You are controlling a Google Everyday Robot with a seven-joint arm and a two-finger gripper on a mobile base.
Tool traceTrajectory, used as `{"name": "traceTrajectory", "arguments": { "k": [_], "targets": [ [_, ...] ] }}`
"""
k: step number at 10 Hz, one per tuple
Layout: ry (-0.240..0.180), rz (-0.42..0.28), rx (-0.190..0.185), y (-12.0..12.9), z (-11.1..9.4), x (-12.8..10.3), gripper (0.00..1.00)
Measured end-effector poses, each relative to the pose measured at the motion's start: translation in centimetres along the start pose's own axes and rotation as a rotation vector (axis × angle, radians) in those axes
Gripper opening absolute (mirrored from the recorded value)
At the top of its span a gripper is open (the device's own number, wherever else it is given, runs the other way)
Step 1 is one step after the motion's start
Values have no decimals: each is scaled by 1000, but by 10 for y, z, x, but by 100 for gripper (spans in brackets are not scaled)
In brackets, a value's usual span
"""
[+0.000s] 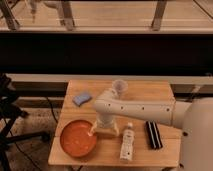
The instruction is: Pick up the ceramic bowl
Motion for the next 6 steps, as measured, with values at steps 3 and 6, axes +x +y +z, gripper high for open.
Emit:
{"name": "traceTrajectory", "arguments": {
  "k": [3,6],
  "targets": [
    [8,-1,2,0,0,0,34],
    [9,3,0,1,0,0,4]
  ]
}}
